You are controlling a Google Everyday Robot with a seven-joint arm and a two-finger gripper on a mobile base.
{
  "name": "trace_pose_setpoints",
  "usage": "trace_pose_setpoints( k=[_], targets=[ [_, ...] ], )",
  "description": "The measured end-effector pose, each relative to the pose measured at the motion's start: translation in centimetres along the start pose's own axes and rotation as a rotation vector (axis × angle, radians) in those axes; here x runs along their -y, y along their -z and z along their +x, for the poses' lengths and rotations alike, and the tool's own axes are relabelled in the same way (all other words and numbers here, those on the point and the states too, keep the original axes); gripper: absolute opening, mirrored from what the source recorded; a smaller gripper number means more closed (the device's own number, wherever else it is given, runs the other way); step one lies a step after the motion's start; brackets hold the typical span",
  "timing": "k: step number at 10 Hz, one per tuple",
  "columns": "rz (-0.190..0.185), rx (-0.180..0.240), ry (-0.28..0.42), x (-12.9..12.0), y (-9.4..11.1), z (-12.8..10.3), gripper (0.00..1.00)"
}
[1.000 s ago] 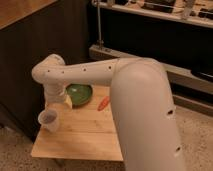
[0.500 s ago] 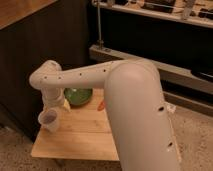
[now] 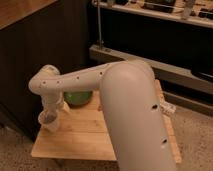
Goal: Place the ceramic cup in the ceramic bowl
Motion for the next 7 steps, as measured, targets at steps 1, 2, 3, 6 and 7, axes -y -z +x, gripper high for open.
trace_pose_setpoints(
  k=[1, 2, 3, 6, 7],
  targets=[
    [-0.004, -0.004, 0.0, 0.0, -0.3, 0.0, 0.7],
    [-0.009, -0.011, 0.001, 0.0, -0.8, 0.0, 0.7],
    [-0.012, -0.011, -0.001, 0.1, -1.0, 0.0, 0.7],
    [-0.025, -0.018, 0.002, 0.1, -1.7, -0.1, 0.7],
    [-0.026, -0.019, 0.004, 0.2, -1.8, -0.1, 0.7]
  ],
)
